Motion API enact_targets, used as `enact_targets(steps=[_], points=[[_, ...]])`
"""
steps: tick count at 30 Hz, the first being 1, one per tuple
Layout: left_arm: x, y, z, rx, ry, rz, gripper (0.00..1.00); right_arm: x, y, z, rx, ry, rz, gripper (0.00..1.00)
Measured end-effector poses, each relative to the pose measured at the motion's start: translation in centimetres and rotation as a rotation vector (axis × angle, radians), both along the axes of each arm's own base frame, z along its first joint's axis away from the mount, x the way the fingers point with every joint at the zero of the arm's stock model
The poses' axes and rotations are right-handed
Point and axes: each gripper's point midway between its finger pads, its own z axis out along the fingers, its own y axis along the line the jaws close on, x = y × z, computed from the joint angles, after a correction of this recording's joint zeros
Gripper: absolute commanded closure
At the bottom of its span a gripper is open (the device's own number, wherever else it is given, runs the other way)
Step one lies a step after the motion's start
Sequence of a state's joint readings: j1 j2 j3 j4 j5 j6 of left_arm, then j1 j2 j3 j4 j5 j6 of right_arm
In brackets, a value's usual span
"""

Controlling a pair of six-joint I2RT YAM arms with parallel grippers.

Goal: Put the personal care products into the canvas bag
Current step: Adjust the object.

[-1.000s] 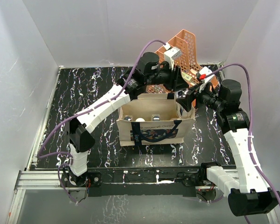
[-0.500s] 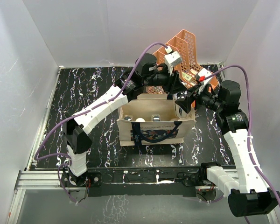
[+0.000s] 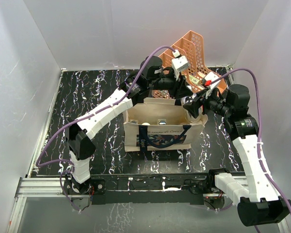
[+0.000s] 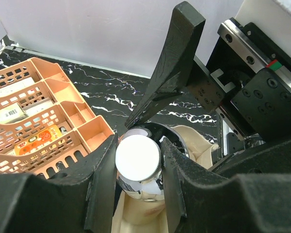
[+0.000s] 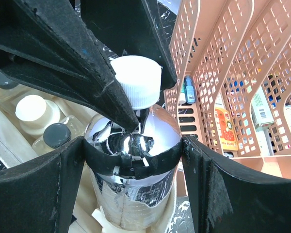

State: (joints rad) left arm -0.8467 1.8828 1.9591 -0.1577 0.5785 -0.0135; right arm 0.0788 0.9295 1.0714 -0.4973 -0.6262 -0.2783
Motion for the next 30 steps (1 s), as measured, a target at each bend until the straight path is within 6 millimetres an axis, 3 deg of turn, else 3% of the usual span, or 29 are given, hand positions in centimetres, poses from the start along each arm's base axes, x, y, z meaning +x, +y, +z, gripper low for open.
enact_targets(steps=[4,13,25,30], points=[[0.0,0.0,-0.3,0.006,-0.008,-0.006,1.00,0.0,-0.1,-0.2,-0.009,0.004,-0.003,0.48],[0.0,0.3,-1.0,0.039,-0.038,-0.017,1.00,-0.4,0.0,-0.6,-0.021,0.034,0.019,0.33],[-1.5,-0.1,-0.5,0.069,-0.102,-0.058,1.00,-2.5,-0.8,-0.4,-0.056,0.084,0.029,0.19],[-1.2,-0.1,-0.5,0.078,-0.111,-0.034,1.00,-3.1,-1.8,-0.2,-0.071,0.105,0.001,0.14]])
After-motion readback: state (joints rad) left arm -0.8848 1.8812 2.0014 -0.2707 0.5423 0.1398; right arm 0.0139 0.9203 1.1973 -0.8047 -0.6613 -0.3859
